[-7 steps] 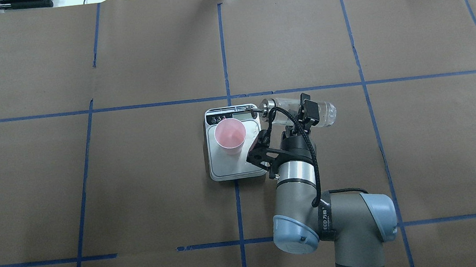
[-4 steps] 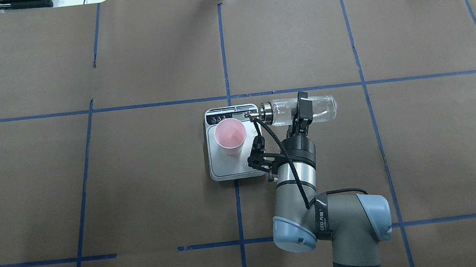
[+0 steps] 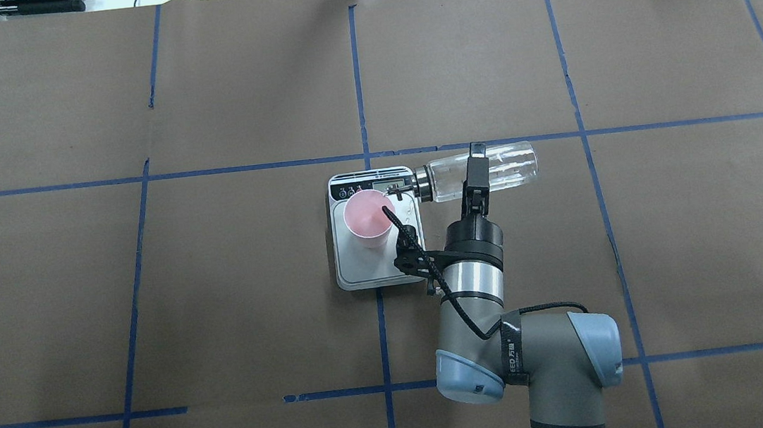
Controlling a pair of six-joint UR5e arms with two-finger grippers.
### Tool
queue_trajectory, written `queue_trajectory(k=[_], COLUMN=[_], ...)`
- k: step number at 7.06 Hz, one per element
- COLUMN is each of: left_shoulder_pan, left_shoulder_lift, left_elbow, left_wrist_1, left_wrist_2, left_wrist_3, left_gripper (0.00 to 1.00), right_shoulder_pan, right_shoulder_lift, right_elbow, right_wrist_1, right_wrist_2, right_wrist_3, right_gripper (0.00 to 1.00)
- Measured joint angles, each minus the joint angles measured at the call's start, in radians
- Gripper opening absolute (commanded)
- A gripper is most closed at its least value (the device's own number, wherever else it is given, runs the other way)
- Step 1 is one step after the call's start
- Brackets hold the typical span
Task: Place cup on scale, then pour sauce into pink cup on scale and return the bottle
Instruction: 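Tilt the bottle with the right gripper, spout over the pink cup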
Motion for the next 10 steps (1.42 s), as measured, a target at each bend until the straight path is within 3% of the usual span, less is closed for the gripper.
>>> queue_trajectory(k=[10], left_shoulder_pan=[0.000], left_shoulder_lift=[0.000], left_elbow=[0.002], left_wrist_1=[0.000], left_wrist_2=[-0.002], left_wrist_3=[0.000], left_gripper=[0.71], right_shoulder_pan=[-0.005], right_shoulder_lift=[0.008], right_elbow=[0.008], right_wrist_1=[0.002], right_wrist_2=[-0.125], right_wrist_3=[-0.229], right_gripper=[0.00])
